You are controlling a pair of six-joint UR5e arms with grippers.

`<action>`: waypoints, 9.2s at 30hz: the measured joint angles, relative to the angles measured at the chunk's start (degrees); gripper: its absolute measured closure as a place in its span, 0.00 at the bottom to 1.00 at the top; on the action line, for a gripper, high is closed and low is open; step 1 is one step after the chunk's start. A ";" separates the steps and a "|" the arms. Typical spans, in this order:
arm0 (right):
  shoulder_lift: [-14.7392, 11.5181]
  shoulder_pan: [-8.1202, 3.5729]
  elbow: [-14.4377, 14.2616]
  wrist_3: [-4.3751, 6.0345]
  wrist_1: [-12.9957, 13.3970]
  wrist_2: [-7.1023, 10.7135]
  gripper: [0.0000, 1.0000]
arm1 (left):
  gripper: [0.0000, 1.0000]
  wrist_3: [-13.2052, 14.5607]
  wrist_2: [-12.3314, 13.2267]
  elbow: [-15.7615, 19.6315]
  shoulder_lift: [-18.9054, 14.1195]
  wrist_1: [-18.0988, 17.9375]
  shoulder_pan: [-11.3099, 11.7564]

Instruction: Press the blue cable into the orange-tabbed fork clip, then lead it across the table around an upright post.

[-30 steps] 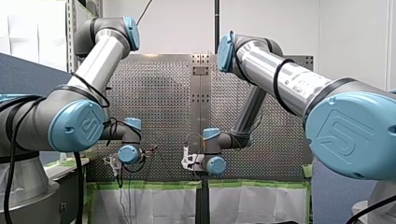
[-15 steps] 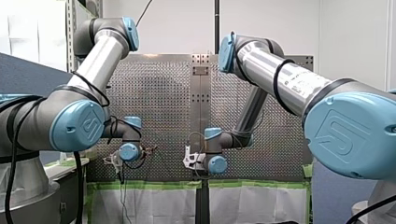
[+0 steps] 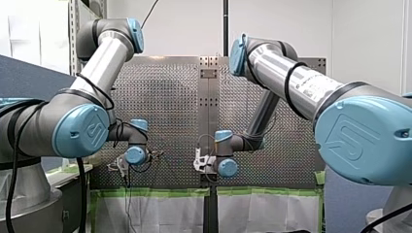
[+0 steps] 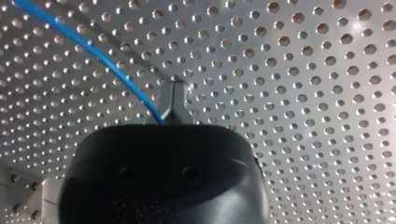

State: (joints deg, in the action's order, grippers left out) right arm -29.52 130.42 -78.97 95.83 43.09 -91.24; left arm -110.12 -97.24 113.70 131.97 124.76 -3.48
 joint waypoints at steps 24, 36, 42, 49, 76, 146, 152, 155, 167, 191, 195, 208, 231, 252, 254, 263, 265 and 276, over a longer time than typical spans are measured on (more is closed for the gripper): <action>0.02 -1.96 1.05 -0.10 -1.24 0.32 1.00 | 0.37 2.91 -3.80 -0.07 -0.02 1.72 0.31; 0.02 -1.99 1.05 -0.11 -1.24 0.35 1.00 | 0.01 3.49 1.68 0.00 -0.02 4.68 0.63; 0.02 -2.01 1.05 -0.17 -1.24 0.35 1.00 | 0.01 2.96 2.25 -0.01 -0.03 8.06 0.70; 0.02 -1.98 1.05 -0.18 -1.37 0.35 1.00 | 0.01 3.87 3.28 0.61 -0.14 11.85 0.69; 0.02 -1.87 1.50 -0.54 -1.61 0.36 1.00 | 0.01 7.68 5.51 12.70 -6.75 5.34 -0.22; 0.02 -1.73 1.56 -0.54 -3.09 0.50 1.00 | 0.01 11.65 5.14 13.97 -11.54 7.50 -2.44; 0.04 -1.73 1.56 -0.58 -3.09 0.53 1.00 | 0.01 11.01 5.51 13.96 -11.55 7.45 -2.44; 0.04 -1.76 1.56 -0.61 -3.09 0.53 1.00 | 0.01 10.15 5.59 13.90 -11.57 7.49 -2.44; 0.04 -1.70 1.56 -0.71 -4.65 0.54 1.00 | 0.01 14.86 5.25 12.04 -11.54 7.77 -3.67; 0.03 -2.00 1.58 -0.71 -6.40 0.53 1.00 | 0.01 9.42 -2.80 2.50 -5.63 6.93 -15.53; 0.02 -2.02 1.63 -0.71 -6.27 0.53 1.00 | 0.01 8.08 -2.96 1.51 -4.82 6.90 -15.97; 0.02 -1.91 1.88 -0.71 -6.24 0.56 1.00 | 0.01 6.29 -5.83 -2.51 -0.04 6.46 -15.68; 0.03 -2.00 2.01 -0.71 -5.99 0.67 1.00 | 0.01 7.73 -8.49 -6.59 1.05 5.50 -15.40; 0.03 -1.79 2.02 -0.75 -6.31 0.98 1.00 | 0.01 10.46 -9.86 -10.27 6.16 8.48 -15.25; 0.03 -1.72 2.02 -0.80 -6.29 0.98 1.00 | 0.01 10.38 -9.95 -10.88 6.39 9.04 -15.19; 0.04 -1.54 2.02 -0.89 -6.23 0.97 1.00 | 0.01 10.03 -10.02 -11.80 6.55 9.92 -14.93; 0.03 -1.53 2.00 -0.89 -6.21 0.97 1.00 | 0.01 10.18 -10.03 -12.05 6.54 10.36 -14.91; 0.21 -2.27 2.01 -0.96 -6.18 0.98 1.00 | 0.01 12.17 -10.26 -13.61 6.01 14.77 -14.96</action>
State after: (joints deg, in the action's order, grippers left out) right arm -29.31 128.15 -76.96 94.87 36.91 -90.26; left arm -97.95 -107.51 100.09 137.98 139.53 -18.44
